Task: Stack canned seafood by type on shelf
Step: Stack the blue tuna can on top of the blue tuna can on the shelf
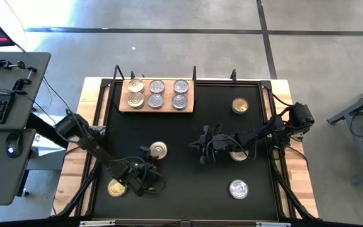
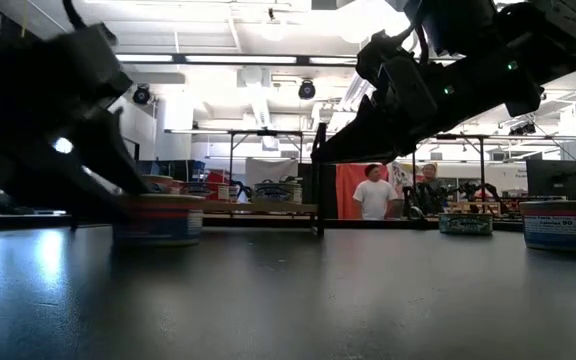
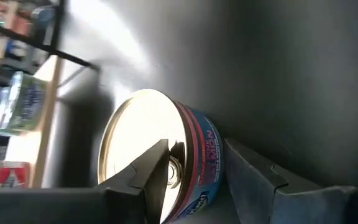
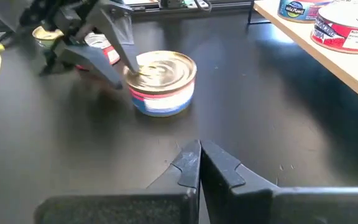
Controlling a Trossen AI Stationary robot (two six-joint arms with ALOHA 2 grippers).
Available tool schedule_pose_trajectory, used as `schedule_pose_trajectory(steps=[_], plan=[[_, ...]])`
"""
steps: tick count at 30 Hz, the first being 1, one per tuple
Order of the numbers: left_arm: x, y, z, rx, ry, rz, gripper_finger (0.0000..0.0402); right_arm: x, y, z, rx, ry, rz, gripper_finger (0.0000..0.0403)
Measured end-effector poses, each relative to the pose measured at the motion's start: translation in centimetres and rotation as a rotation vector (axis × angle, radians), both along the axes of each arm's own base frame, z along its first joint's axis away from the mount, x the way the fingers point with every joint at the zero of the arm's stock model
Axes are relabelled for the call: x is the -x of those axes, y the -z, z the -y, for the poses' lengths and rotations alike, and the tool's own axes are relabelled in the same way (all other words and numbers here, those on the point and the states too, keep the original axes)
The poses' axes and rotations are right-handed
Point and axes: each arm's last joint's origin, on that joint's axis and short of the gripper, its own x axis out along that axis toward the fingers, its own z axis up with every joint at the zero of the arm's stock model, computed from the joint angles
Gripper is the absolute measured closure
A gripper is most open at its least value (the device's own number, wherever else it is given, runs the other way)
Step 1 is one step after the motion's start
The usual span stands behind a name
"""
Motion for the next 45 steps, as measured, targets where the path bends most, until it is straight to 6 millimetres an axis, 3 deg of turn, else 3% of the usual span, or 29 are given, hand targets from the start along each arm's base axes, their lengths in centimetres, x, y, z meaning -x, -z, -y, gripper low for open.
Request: schedule_pose_trajectory(steps=[10, 20, 24, 29, 36, 45], plan=[[-1.5, 1.3, -0.3, -0.055, -0.079, 0.141, 0.0259, 0.0, 0.0, 0.0, 0.000, 0.000, 0.000, 0.0402], [-1.6, 2.6, -2.8, -0.017, -0.152, 0.169, 0.0264, 0.0, 0.0, 0.0, -0.002, 0.001, 0.001, 0.0402], [-1.6, 2.9, -3.9, -0.026, -0.171, 0.149, 0.0301, 0.0, 0.0, 0.0, -0.001, 0.000, 0.002, 0.0402], [-2.0, 2.8, -4.7, -0.071, -0.164, 0.110, 0.0384, 0.0, 0.0, 0.0, -0.003, 0.001, 0.001, 0.0402], [-2.1, -0.2, -5.2, -0.065, -0.114, 0.025, 0.0398, 0.0, 0.0, 0.0, -0.016, 0.007, -0.003, 0.0402], [-0.2, -7.3, -6.8, -0.122, -0.208, 0.120, 0.0401, 0.0, 0.1, 0.0, -0.007, 0.005, -0.019, 0.0402]])
